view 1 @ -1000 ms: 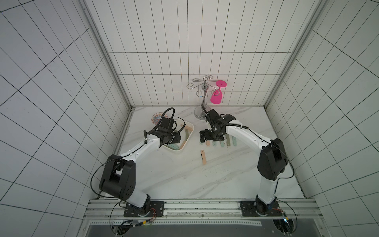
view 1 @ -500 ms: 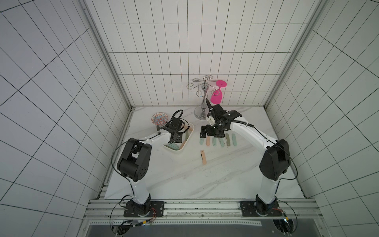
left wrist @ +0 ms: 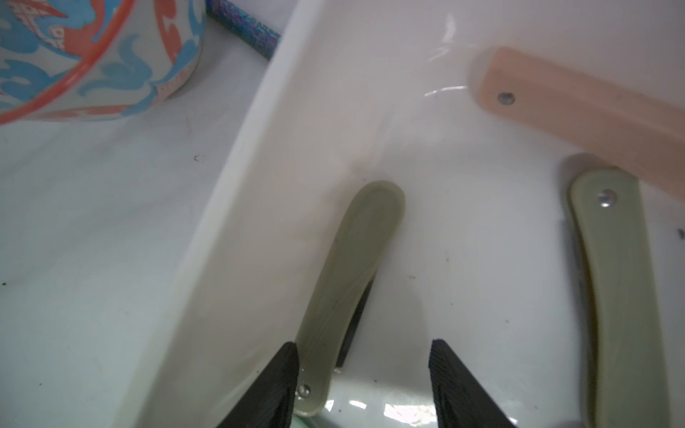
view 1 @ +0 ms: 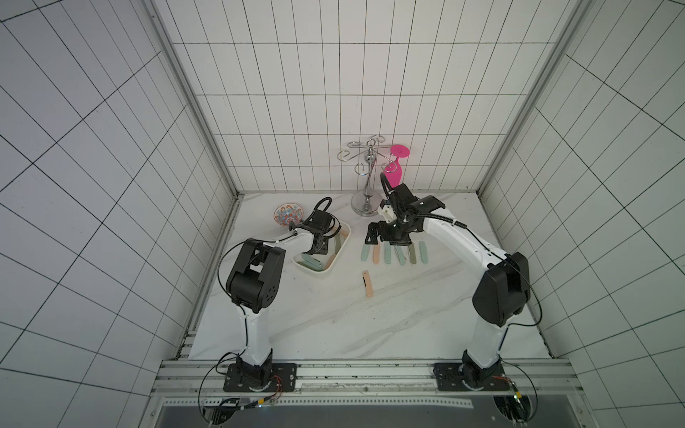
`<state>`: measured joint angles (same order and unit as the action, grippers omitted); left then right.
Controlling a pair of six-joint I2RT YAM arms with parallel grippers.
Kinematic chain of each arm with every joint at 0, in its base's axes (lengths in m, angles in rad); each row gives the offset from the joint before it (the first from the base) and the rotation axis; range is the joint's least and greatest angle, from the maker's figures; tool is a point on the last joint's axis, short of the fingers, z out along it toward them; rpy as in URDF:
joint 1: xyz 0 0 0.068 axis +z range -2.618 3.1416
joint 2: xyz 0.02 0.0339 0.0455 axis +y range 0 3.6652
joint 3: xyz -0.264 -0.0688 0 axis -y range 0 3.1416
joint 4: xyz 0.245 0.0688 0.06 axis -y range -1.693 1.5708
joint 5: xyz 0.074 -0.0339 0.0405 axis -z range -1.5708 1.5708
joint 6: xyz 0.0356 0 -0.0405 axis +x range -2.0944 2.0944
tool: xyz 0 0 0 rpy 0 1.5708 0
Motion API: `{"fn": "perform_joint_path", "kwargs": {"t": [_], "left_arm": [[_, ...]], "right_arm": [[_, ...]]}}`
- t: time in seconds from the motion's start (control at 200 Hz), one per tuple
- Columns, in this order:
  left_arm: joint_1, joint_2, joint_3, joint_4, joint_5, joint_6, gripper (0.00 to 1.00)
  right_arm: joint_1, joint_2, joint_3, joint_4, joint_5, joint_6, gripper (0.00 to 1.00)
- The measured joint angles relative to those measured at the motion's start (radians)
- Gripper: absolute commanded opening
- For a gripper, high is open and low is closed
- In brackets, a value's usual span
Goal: Take the fruit knife out of the storage box
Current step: Pick up the fruit knife from the storage box.
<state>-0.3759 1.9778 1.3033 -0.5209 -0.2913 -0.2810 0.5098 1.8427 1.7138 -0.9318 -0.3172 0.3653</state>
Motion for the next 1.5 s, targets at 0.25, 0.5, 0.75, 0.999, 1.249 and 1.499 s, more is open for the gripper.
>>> {"fn": "perform_joint_path", "kwargs": {"t": [0.25,0.5,0.75,0.999,1.249,1.499], "left_arm": [[0.008,0.009,0.002,0.000,-0.021,-0.002,0.59],[0.005,0.021,0.011,0.002,-0.011,-0.003,0.56],[-0.031,0.021,0.000,0.019,0.017,-0.007,0.44],[-0.050,0.019,-0.013,0.049,0.034,-0.016,0.50],[-0.019,0.028,0.003,0.045,0.047,-0.026,0.52],[-0.007,0.069,0.050,0.063,0.080,-0.042,0.42]], "right_arm": [[-0.006,-0.002,0.000,0.000,-0.016,-0.007,0.99],[-0.006,-0.002,0.000,0.000,-0.024,-0.008,0.99],[-0.006,-0.002,0.000,0.000,-0.035,-0.007,0.99],[-0.006,-0.002,-0.002,0.001,-0.041,-0.007,0.98],[-0.006,-0.002,-0.002,0.002,-0.042,-0.007,0.98],[-0.006,-0.002,-0.002,0.002,-0.042,-0.007,0.98]]}}
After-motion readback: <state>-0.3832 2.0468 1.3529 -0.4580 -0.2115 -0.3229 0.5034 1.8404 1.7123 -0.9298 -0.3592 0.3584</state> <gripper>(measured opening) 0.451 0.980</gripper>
